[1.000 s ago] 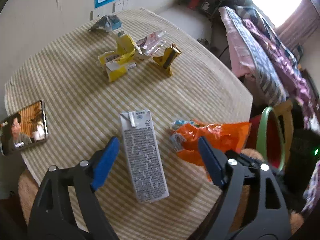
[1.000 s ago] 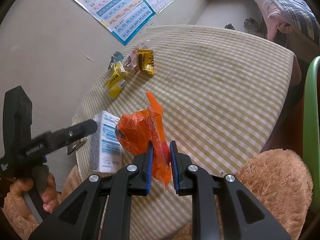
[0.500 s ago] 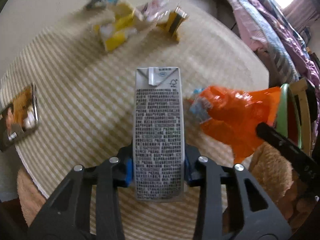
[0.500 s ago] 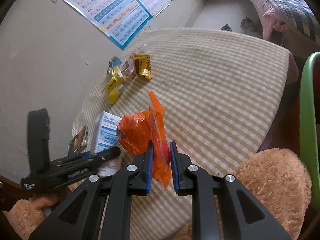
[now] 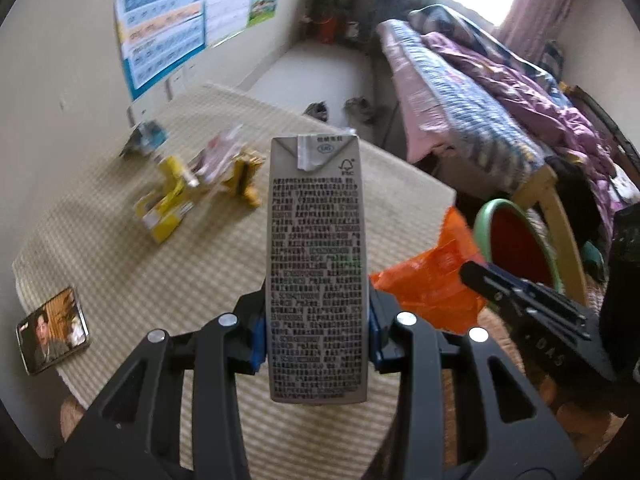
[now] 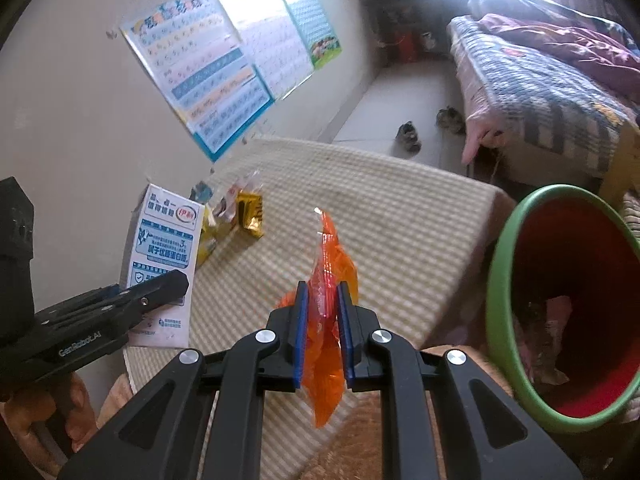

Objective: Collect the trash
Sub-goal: 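Grasp the white milk carton with the left tool while the right tool holds the orange bag, then carry the white carton and orange bag toward the red bucket with both tools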

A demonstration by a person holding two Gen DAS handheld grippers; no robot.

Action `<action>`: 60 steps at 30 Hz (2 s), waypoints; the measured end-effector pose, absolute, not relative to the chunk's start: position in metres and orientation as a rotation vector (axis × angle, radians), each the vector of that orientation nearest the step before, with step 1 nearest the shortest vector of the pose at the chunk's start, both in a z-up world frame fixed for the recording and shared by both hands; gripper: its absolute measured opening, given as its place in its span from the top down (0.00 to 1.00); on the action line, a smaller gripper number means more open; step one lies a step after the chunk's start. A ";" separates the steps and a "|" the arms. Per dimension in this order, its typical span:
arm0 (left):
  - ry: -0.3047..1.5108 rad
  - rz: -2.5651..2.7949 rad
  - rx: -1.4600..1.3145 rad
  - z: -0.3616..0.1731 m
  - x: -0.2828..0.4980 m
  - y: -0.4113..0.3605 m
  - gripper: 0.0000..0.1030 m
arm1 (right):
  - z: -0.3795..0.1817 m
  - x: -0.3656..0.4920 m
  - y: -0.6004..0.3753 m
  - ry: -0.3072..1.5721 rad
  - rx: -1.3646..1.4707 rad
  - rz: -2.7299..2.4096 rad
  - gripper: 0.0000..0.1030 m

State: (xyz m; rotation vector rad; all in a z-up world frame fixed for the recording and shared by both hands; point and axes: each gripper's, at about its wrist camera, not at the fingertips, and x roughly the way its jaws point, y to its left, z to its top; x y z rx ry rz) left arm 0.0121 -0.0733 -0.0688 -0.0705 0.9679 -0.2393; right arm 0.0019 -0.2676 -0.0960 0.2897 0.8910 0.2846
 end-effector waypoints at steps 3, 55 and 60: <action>0.958 -0.270 -0.060 -0.065 0.015 -0.088 0.65 | -0.092 0.000 -0.275 0.884 0.296 0.270 0.87; 0.997 -0.552 0.060 -0.066 0.023 -0.233 0.65 | -0.112 -0.040 -0.439 0.899 0.543 -0.151 0.68; 1.016 -0.576 0.070 -0.071 0.025 -0.251 0.65 | -0.114 -0.046 -0.445 0.892 0.558 -0.162 0.68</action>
